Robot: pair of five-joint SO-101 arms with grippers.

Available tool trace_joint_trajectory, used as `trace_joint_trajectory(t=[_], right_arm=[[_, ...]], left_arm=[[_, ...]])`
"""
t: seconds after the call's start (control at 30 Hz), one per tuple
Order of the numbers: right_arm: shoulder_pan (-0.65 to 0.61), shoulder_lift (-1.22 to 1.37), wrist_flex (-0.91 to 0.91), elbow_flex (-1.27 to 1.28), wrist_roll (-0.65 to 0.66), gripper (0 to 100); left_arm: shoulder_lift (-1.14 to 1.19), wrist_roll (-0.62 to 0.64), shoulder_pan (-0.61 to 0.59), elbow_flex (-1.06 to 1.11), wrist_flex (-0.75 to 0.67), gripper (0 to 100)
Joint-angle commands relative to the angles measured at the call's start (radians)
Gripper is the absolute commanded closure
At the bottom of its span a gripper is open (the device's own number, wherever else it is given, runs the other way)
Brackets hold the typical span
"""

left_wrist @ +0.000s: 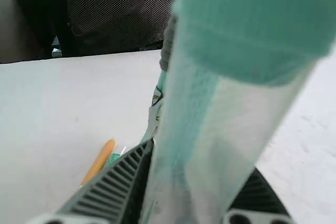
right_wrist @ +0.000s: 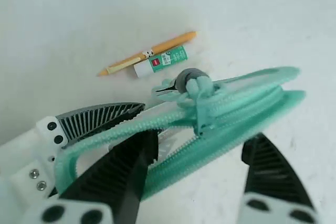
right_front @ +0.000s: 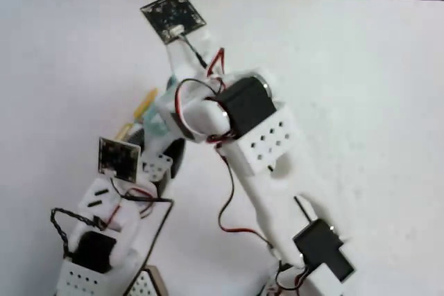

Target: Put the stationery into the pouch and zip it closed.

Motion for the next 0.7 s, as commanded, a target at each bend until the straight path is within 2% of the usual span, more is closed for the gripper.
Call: trace_joint_trajectory(t=[0.0, 0.07, 0.13, 0.23, 0.37, 0.57, 0.67], right_arm=[[-0.010, 0.002, 0.015, 0.005, 0.048, 90.1], [-0.008, -0.004, 0.015, -0.002, 0.052, 99.5], [0.010, -0.013, 0.013, -0.025, 0.052, 95.2], [0.068, -0.008, 0.002, -0.112, 0.052, 98.5], [0.150, 0.015, 0.001, -0.219, 0.052, 98.1], [0.222, 0.039, 0.002, -0.287, 0.052, 98.1], [0.259, 0.035, 0.007, -0.288, 0.057, 98.1]], left_arm=[[-0.007, -0.005, -0.005, -0.029, -0.017, 80], [-0.007, -0.003, 0.002, -0.031, -0.015, 79], [-0.007, -0.003, 0.025, -0.034, 0.000, 76], [-0.007, -0.003, 0.065, -0.092, 0.089, 76], [-0.007, 0.038, 0.088, -0.206, 0.226, 75], [-0.007, 0.038, 0.077, -0.285, 0.293, 71], [-0.007, 0.037, 0.027, -0.324, 0.302, 71]])
